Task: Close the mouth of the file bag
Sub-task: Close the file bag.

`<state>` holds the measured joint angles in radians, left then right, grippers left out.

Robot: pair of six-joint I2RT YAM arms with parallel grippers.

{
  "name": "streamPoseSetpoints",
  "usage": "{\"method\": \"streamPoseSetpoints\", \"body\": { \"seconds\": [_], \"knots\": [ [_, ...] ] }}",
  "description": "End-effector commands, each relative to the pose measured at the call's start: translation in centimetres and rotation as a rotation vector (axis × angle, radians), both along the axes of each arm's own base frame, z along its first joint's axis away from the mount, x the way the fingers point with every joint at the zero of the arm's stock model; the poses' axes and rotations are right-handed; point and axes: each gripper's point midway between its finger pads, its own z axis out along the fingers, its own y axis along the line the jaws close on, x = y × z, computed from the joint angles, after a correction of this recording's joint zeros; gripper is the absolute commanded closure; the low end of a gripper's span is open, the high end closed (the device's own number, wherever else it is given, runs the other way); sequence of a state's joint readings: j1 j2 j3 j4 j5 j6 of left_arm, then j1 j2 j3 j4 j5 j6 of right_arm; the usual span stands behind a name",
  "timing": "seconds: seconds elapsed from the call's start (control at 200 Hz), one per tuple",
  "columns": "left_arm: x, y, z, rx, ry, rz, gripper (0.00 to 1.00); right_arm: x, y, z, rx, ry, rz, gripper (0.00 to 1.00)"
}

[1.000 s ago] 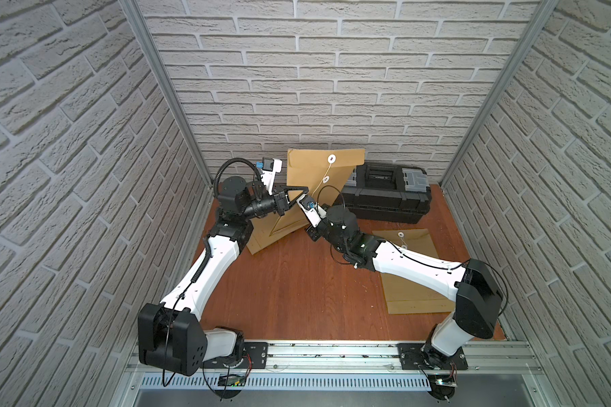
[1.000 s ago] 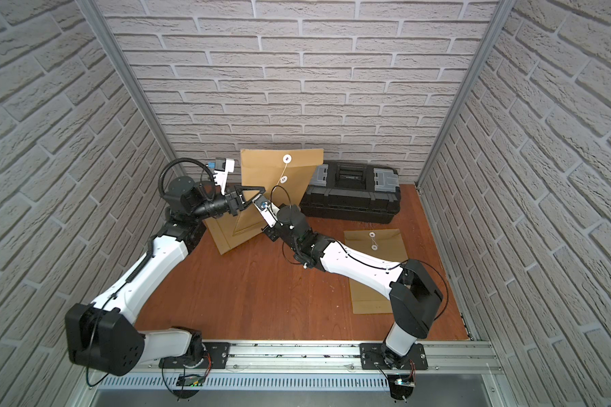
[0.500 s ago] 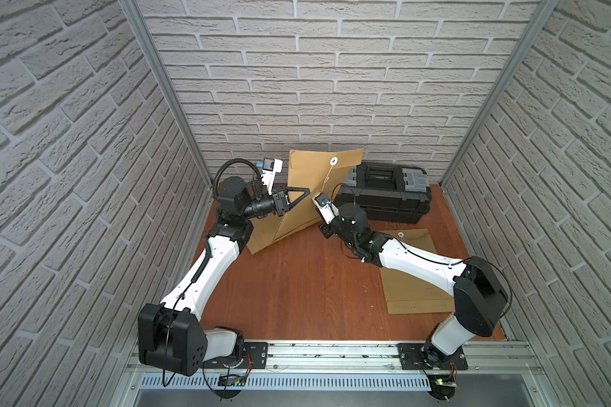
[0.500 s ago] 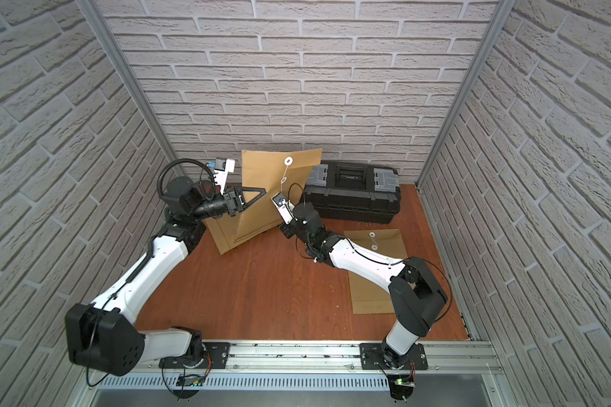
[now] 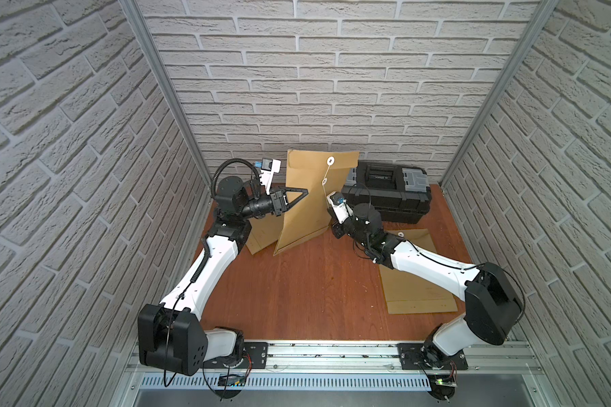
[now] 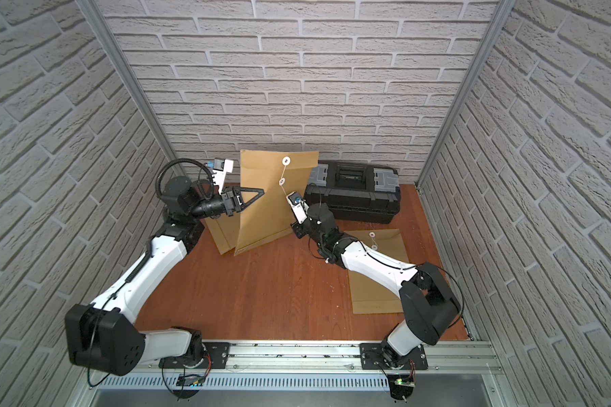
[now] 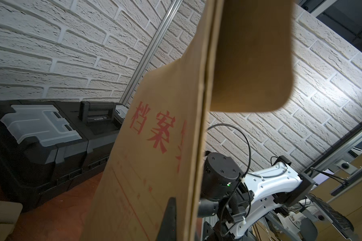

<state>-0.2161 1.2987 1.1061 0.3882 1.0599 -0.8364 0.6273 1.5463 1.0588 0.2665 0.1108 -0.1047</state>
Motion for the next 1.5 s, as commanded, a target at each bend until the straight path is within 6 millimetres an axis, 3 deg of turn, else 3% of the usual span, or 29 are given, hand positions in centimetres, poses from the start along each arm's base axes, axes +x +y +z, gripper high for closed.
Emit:
{"method": "streamPoseSetpoints", "body": {
  "seconds": [0.0,0.22,0.43,0.86,1.17,1.495],
  "knots": [
    [-1.7,0.5,3.6,-0.035,-0.132,-0.006,1.00,-0.2,-1.7,0.1,0.019,0.016,-0.037,0.97],
    [-1.1,1.0,2.8,-0.033,-0.096,0.014,1.00,0.3,-4.7,1.5,0.069,0.011,-0.091,0.97],
    [0.2,1.4,0.8,-0.009,-0.030,0.049,1.00,0.8,-6.7,3.7,0.099,-0.012,-0.129,0.97],
    [0.2,1.1,-2.9,-0.008,0.052,0.019,1.00,2.0,-10.3,7.3,-0.059,-0.074,-0.283,0.97],
    [0.1,0.7,-4.4,0.024,0.065,0.015,1.00,0.4,-8.9,12.2,-0.039,-0.086,-0.196,0.97],
    [-1.2,-0.9,-5.0,0.064,0.059,-0.043,1.00,2.0,-7.6,12.8,-0.138,0.013,-0.153,0.97]
  ]
}}
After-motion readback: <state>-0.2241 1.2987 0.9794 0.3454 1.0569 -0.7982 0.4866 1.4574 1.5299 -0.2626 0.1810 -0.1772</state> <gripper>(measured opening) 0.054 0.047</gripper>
